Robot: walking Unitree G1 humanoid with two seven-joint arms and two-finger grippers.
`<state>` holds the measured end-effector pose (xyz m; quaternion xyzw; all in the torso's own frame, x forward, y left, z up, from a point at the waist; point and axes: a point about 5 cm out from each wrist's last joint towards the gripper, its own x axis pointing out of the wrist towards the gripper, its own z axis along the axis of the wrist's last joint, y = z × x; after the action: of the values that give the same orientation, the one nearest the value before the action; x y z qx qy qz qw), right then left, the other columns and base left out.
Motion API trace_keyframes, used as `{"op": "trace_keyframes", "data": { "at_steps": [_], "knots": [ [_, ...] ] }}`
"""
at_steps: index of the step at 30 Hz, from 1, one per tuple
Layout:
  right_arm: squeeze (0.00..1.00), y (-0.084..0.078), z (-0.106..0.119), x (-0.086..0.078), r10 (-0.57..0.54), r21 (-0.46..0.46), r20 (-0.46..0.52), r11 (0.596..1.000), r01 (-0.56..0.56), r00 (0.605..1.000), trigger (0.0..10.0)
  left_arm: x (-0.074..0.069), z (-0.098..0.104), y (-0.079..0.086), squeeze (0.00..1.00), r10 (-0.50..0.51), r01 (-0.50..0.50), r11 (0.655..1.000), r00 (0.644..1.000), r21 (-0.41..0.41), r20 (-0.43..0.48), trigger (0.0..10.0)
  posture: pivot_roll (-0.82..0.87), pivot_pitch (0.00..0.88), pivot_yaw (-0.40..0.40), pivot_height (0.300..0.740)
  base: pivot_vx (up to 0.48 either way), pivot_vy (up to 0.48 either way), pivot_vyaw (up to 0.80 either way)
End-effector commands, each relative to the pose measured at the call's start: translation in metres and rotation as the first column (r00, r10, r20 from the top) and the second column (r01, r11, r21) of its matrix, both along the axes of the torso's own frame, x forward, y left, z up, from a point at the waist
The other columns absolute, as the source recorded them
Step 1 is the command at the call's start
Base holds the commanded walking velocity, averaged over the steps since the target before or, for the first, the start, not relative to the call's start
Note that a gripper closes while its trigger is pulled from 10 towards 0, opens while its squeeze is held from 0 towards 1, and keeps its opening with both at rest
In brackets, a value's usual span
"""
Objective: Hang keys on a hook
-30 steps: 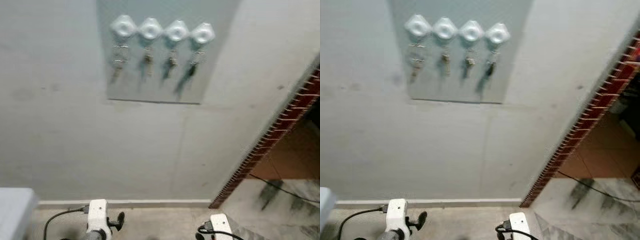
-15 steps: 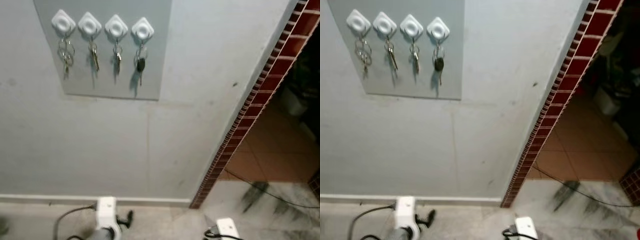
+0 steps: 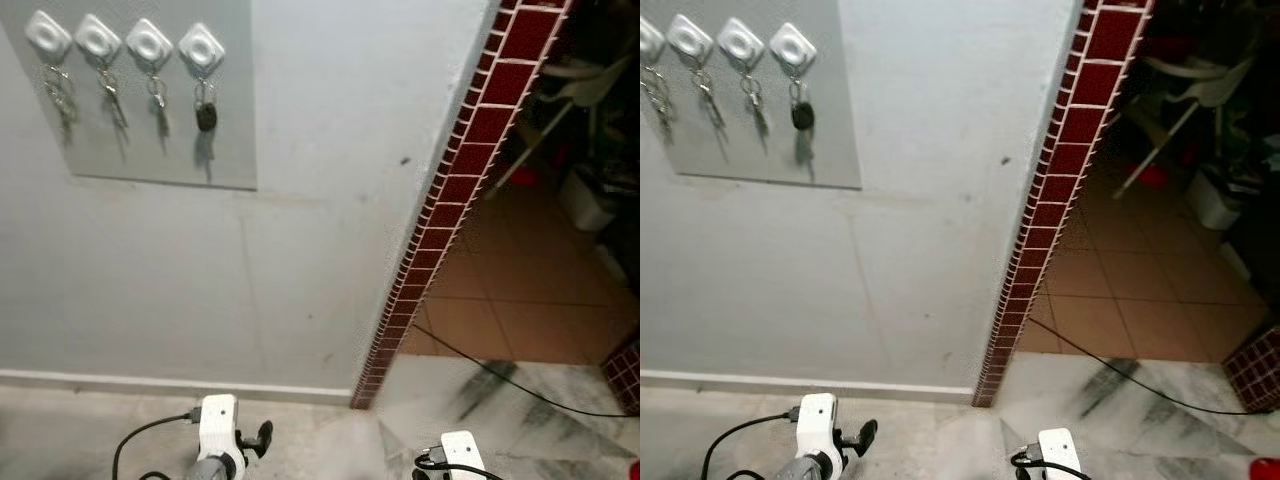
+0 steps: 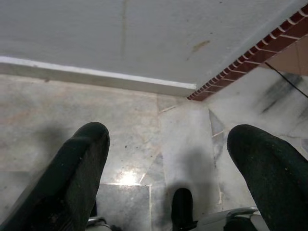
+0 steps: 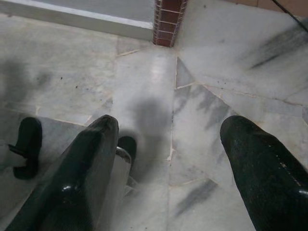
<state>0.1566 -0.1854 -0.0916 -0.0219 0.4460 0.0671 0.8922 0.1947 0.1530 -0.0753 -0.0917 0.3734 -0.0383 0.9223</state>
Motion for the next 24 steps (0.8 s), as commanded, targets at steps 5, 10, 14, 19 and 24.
{"op": "trace_keyframes", "data": {
  "at_steps": [5, 10, 14, 19, 24],
  "knots": [
    [0.00, 0.0027, -0.0007, -0.0006, -0.010, 0.014, -0.004, 1.000, 0.010, 1.000, 10.0, 0.0007, 0.0002, 0.0036, 0.00, 0.012, -0.012, 1.000, 1.000, 0.004, -0.005, 10.0, -0.01, 0.000, -0.064, 0.740, 0.000, 0.000, 0.00],
    [0.00, 0.0027, -0.0012, -0.0017, -0.011, 0.012, -0.009, 1.000, 0.011, 1.000, 10.0, 0.0005, -0.0002, 0.0038, 0.00, 0.012, -0.012, 1.000, 1.000, 0.003, -0.013, 10.0, -0.01, 0.000, -0.062, 0.740, 0.000, 0.000, 0.00],
    [0.00, 0.0032, -0.0010, -0.0010, -0.012, 0.011, -0.008, 1.000, 0.012, 1.000, 10.0, 0.0004, -0.0003, 0.0046, 0.00, 0.014, -0.014, 1.000, 1.000, 0.007, -0.014, 10.0, -0.01, 0.000, -0.060, 0.740, 0.000, 0.212, 0.00],
    [0.00, 0.0032, -0.0010, -0.0010, -0.014, 0.011, -0.008, 1.000, 0.014, 1.000, 10.0, 0.0003, -0.0004, 0.0042, 0.00, 0.008, -0.008, 1.000, 1.000, 0.011, -0.017, 10.0, -0.01, 0.000, -0.058, 0.740, 0.000, 0.000, 0.00],
    [0.00, 0.0037, -0.0012, -0.0011, -0.017, 0.012, -0.009, 1.000, 0.017, 1.000, 10.0, 0.0014, 0.0000, 0.0035, 0.00, 0.005, -0.005, 1.000, 1.000, 0.011, -0.017, 10.0, -0.01, 0.000, -0.056, 0.740, 0.000, 0.000, 0.00]
  ]
}}
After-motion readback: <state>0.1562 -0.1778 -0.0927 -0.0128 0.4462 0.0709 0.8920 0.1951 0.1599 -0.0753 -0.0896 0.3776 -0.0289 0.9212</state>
